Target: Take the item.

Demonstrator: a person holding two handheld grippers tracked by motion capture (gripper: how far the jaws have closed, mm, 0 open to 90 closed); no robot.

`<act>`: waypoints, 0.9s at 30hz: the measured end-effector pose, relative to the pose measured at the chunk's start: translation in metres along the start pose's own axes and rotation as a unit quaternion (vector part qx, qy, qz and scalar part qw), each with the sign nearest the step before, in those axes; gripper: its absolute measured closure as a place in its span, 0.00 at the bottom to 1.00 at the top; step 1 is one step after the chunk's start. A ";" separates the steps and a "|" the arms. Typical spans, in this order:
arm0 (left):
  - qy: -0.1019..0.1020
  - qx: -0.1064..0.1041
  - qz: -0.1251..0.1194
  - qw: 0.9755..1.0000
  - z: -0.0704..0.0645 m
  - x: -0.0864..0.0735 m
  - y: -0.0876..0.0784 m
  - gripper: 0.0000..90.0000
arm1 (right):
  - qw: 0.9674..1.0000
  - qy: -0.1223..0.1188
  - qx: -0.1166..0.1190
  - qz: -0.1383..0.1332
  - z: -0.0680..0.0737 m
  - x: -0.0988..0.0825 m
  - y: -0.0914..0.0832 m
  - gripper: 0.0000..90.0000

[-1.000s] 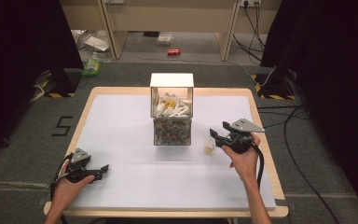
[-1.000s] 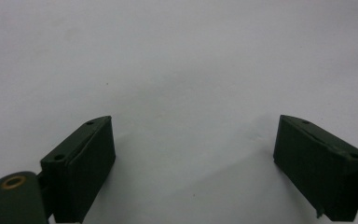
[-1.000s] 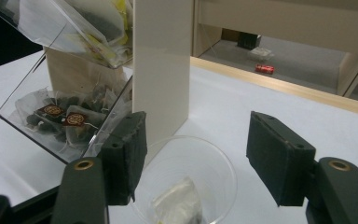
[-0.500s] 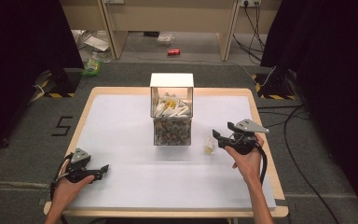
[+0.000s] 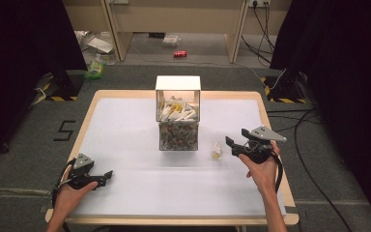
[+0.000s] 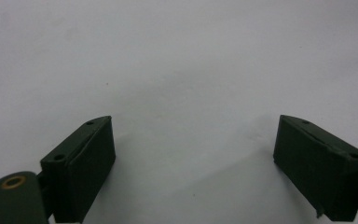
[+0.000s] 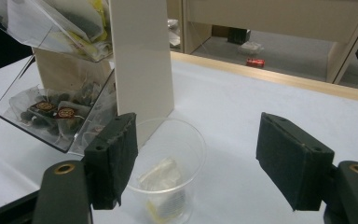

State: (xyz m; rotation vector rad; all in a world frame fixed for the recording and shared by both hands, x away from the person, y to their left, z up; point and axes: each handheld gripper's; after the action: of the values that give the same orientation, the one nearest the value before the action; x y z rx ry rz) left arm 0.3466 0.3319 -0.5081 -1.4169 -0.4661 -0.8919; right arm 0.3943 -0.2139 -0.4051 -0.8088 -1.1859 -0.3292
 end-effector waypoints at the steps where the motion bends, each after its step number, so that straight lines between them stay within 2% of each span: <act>1: 0.000 0.000 0.000 1.000 0.000 0.000 0.000 0.13 | 1.000 0.002 0.000 0.000 0.000 0.000 -0.001 0.33; 27: -0.001 0.000 0.000 1.000 0.000 0.000 0.000 0.13 | 1.000 0.017 -0.011 0.009 -0.004 -0.021 -0.021 0.33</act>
State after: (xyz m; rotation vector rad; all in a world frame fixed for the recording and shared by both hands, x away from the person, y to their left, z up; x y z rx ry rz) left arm 0.3466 0.3319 -0.5081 -1.4179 -0.4670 -0.8913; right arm 0.3766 -0.2351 -0.4172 -0.8301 -1.1443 -0.3398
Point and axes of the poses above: each handheld gripper's, and its own axes: y roughly forward along the jaws, x roughly out of its top, z roughly to its left, and after that the axes turned 15 degrees about x, right-handed
